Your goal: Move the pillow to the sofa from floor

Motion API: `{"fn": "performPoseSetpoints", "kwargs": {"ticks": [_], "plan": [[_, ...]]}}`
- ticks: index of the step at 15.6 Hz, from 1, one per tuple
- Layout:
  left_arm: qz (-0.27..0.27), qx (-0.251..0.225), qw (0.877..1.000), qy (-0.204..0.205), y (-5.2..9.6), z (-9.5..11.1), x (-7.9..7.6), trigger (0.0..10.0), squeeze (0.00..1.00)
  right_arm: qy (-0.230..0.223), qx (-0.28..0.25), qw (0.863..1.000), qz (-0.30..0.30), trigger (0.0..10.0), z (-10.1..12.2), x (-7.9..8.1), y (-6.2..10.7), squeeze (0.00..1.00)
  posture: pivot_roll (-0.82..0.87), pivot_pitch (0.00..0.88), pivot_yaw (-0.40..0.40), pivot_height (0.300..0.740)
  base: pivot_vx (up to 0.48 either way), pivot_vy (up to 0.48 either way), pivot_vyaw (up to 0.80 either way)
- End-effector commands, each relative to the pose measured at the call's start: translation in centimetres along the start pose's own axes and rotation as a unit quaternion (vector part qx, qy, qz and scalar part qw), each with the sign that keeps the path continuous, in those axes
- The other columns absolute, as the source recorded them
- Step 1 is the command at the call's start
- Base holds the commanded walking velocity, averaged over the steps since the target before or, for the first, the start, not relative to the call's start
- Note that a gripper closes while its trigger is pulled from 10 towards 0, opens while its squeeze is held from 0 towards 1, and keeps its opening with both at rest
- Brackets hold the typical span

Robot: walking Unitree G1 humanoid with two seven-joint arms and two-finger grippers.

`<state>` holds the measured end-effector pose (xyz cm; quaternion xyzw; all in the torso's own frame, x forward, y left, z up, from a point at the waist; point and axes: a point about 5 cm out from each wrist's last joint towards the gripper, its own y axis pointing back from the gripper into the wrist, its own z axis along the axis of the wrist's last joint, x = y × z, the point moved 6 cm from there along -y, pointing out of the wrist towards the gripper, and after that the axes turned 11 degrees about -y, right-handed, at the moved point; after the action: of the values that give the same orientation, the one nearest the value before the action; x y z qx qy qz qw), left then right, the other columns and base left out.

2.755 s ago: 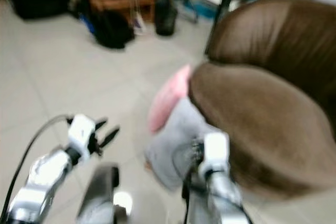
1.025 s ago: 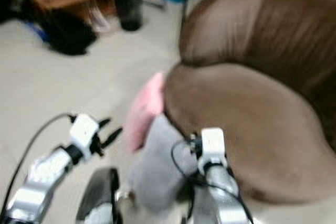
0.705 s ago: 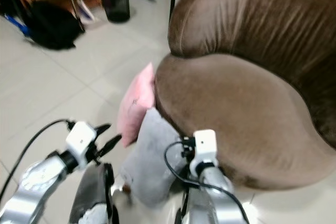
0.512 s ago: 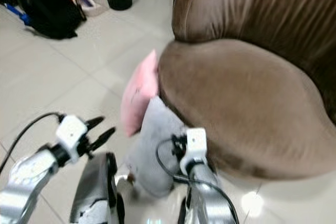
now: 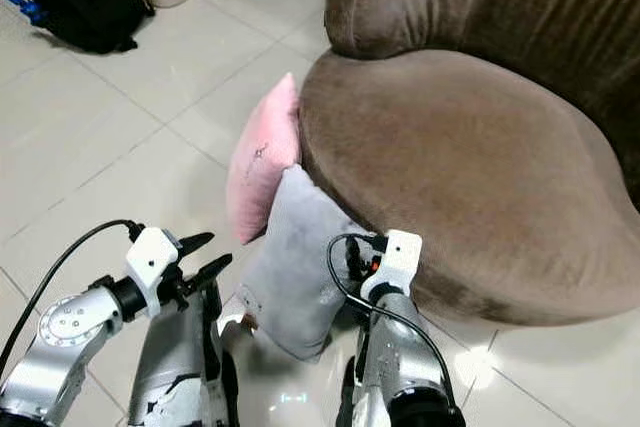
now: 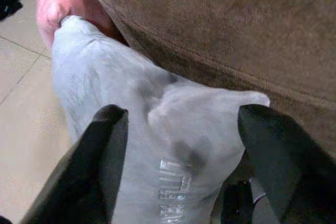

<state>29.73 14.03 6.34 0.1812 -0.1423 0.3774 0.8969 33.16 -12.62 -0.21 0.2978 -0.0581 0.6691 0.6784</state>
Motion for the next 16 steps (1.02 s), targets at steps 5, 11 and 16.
{"fn": "performPoseSetpoints", "kwargs": {"ticks": [5,11,16], "plan": [[-0.011,0.019,1.0,0.012,-0.5,-2.1,0.5,10.0,0.0,-0.074,0.009,0.997,0.013,10.0,-0.8,0.4,-0.2,1.0,0.21,0.246,-0.012,0.51,0.0,0.0,0.0],[-0.05,0.051,0.995,0.067,-1.6,-5.7,-0.6,10.0,0.0,-0.086,0.025,0.996,-0.014,10.0,-1.2,-0.3,-1.1,1.0,0.25,0.257,-0.006,0.51,0.0,0.0,0.0],[0.04,0.124,0.991,0.043,-1.7,-8.2,1.4,10.0,0.0,-0.081,0.02,0.996,-0.024,10.0,-0.2,0.1,-2.5,0.0,0.23,0.22,-0.022,0.51,0.0,0.0,0.0]]}}
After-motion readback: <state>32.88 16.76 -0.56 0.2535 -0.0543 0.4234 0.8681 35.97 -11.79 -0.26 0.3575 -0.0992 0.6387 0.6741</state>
